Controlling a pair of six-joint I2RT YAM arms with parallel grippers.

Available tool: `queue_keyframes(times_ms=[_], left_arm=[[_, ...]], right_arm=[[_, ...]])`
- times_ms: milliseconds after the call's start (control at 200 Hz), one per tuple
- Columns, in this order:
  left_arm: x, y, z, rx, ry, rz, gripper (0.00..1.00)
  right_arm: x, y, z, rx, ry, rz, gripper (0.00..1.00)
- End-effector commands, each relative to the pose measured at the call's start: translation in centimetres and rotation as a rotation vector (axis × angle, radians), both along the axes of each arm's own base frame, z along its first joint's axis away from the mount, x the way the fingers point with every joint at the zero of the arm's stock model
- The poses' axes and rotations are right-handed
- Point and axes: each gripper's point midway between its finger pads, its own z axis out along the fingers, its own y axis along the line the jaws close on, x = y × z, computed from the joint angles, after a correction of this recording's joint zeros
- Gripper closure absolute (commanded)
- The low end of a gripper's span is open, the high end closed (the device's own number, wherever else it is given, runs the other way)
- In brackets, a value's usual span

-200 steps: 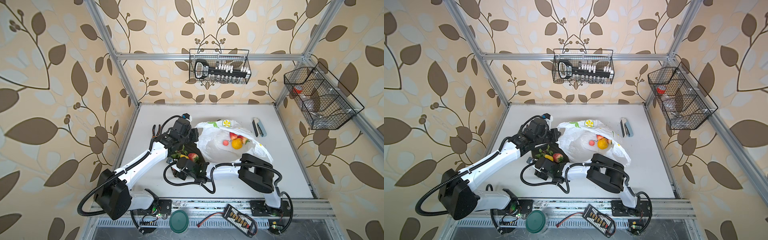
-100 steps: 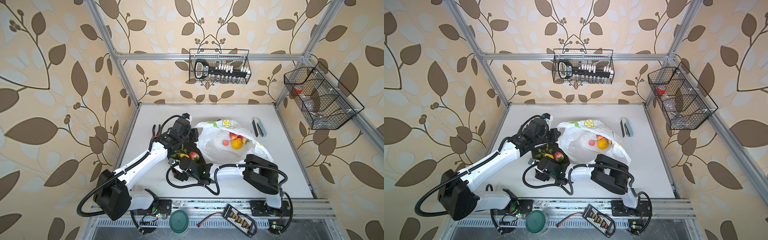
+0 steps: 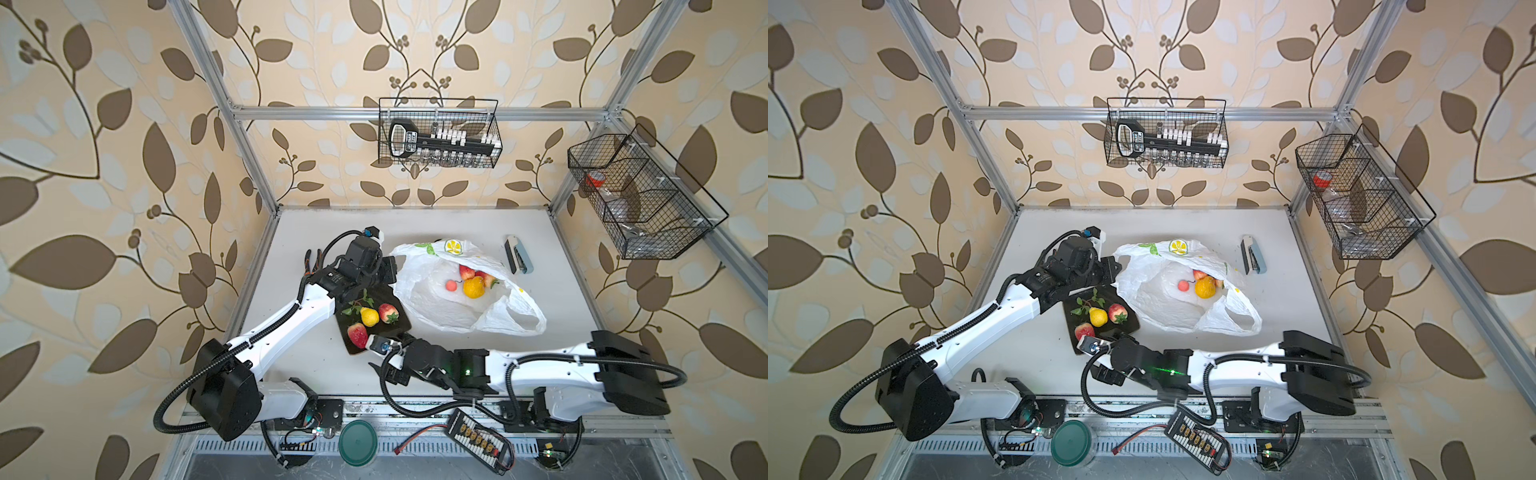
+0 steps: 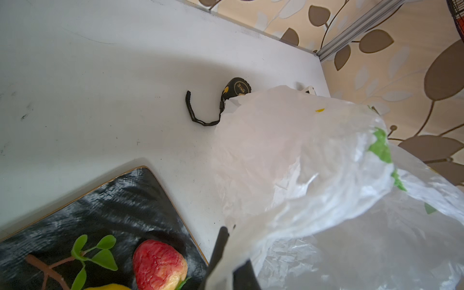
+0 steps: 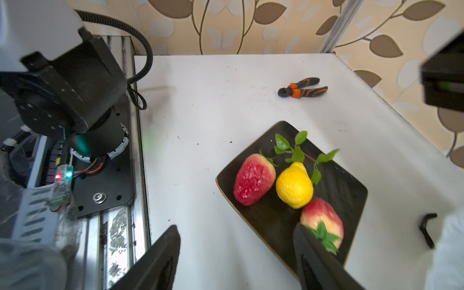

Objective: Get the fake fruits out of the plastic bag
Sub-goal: 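Lower the pear onto the black mat and open the right gripper, then reach the right gripper back into the bag toward the small pink cherry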

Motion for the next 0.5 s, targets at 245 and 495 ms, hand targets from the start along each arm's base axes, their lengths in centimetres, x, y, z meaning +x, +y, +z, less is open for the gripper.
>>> queue_keyframes(times_ms=[245,495], left_arm=[[0.3,-0.2,2.9,-0.081,-0.055,0.006,1.00],[-0.1,-0.3,2.6,-0.103,-0.040,0.008,1.00]], right_arm=[[4.4,-10.1,5.8,0.226,0.151,-0.475,0.43],[9.9,-13.2,6.1,0.337,0.265,-0.724,0.51]])
